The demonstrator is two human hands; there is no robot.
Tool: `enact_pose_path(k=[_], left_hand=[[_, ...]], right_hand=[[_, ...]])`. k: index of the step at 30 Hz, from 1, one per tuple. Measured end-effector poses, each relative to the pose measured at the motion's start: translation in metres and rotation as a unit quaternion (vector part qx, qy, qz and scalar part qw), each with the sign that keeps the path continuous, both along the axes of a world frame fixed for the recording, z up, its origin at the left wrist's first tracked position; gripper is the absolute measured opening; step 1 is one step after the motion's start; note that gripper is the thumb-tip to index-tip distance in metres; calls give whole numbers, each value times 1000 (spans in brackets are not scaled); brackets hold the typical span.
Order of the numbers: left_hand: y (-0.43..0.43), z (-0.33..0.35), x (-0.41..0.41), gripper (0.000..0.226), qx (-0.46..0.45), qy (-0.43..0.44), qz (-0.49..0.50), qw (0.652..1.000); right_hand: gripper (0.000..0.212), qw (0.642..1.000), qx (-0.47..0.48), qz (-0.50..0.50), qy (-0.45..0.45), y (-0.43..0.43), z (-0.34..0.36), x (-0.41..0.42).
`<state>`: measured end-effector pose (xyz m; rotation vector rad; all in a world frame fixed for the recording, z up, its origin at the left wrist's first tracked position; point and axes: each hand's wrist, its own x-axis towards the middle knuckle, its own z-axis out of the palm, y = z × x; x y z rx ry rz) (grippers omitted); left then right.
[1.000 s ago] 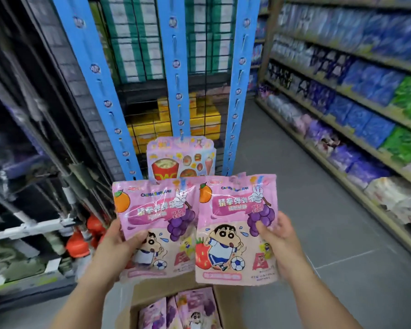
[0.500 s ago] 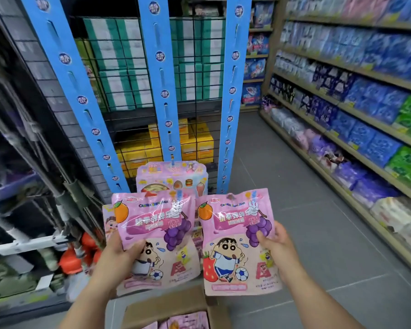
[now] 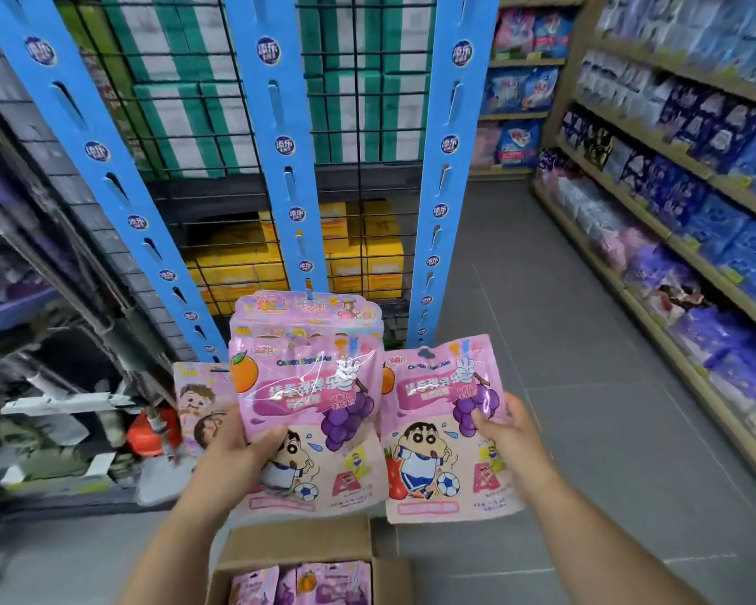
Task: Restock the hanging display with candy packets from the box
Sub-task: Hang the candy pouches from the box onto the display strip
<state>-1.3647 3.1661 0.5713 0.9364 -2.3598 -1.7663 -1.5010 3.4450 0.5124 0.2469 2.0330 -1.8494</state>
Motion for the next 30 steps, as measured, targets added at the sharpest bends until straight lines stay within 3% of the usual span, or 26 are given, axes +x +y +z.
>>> enact_pose_path(k=[13,18,27,30], left_hand=[[88,-15,-26,52,1,-3,129,992],[99,-24,-26,32,4,-7,167,986],[103,-27,-38,29,-10,-6,162,987],[101,-28,-40,39,-1,0,162,987]], right_hand=[[18,988,58,144,10,29,-21,-91],[16,983,84,158,30,25,-26,-103],[20,980,114,155,43,17,-37,-116],[21,976,147,155,44,14,-46,-118]])
